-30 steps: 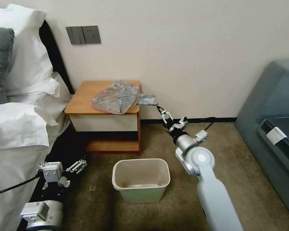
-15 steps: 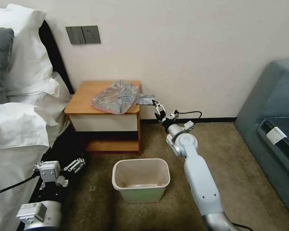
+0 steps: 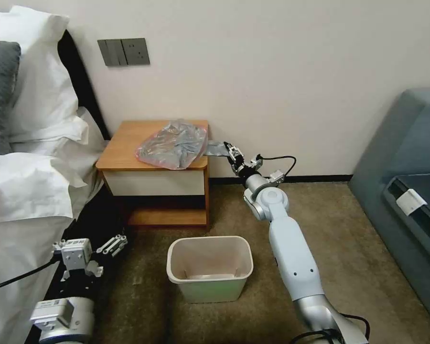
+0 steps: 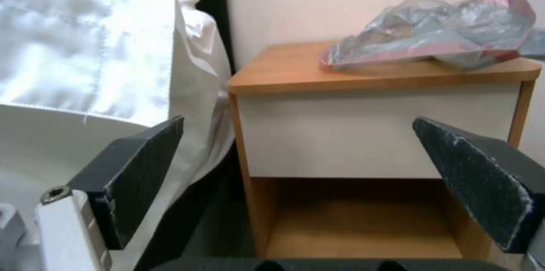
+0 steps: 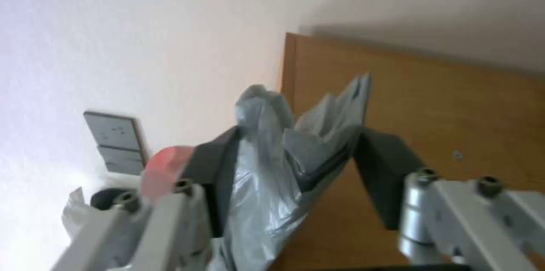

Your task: Pick up the garbage bag from the table and place it over the trash can.

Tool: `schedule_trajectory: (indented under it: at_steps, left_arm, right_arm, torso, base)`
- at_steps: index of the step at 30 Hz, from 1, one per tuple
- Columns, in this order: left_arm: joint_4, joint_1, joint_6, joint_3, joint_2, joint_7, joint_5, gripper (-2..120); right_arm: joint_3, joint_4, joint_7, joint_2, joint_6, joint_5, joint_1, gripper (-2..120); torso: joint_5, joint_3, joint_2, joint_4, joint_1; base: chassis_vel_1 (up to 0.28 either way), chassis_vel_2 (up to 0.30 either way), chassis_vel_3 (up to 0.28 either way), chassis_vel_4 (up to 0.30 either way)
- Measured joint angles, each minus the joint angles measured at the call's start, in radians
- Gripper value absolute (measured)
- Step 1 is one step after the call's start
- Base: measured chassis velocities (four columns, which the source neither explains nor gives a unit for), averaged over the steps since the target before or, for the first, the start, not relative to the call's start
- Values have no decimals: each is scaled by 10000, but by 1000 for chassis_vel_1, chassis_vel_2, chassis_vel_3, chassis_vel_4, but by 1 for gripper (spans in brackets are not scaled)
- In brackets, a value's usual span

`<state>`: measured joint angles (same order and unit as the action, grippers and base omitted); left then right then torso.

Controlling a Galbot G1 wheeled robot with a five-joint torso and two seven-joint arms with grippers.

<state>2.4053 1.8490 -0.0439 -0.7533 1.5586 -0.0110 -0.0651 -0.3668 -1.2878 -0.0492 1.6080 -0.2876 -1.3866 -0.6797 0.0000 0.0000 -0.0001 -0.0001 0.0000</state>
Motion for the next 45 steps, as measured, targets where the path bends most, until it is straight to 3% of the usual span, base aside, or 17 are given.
schedule_trajectory:
  at_steps: [4,8,13,17,22,29,31,35,45]
  left_arm:
    - [0,-12,0,-13,-18,-7,1,100]
    - [-5,-13,6,-17,-22,-10,0,100]
    - [-94,-36,66,-17,-22,-14,-6,100]
    - [-183,-53,149,-49,-47,-20,-49,100]
    - [-316,-89,217,-85,-148,-23,-198,100]
    - [-358,-131,224,-134,-230,-23,-337,100]
    - [-395,-193,230,-178,-252,-23,-468,100]
    - [-462,-193,348,-235,-273,-23,-605,100]
    - [-650,-182,555,-344,-366,-23,-857,100]
  right_arm:
    - [41,-101,-80,20,4,96,-40,28]
    - [73,-254,-156,19,18,104,-131,18]
    - [398,-1498,-977,8,30,-452,-746,0]
    - [797,-3000,-1721,-293,62,-712,-1670,0]
    - [1502,-5453,-3086,-1412,265,-1127,-3031,0]
    - [1881,-7098,-3766,-2383,311,-1209,-3996,0]
    - [2212,-8134,-4134,-3129,262,-1145,-4965,0]
    - [2731,-8751,-4293,-3883,276,-347,-5899,0]
    - [2906,-9001,-4189,-4552,331,646,-7099,0]
  torso:
    - [0,0,0,0,1]
    - [1,0,0,0,0]
    - [0,0,0,0,0]
    - [0,-1,0,2,0]
    - [3,-1,0,-1,0]
    - [1,-2,1,0,-1]
    - [2,-2,1,-1,-1]
    - [1,-2,1,0,0]
    - [1,-1,2,1,-1]
  base:
    - [0,0,0,0]
    - [0,0,0,0]
    - [0,0,0,0]
    - [0,0,0,0]
    - [0,0,0,0]
    - [0,0,0,0]
    - [0,0,0,0]
    - [0,0,0,0]
    - [0,0,0,0]
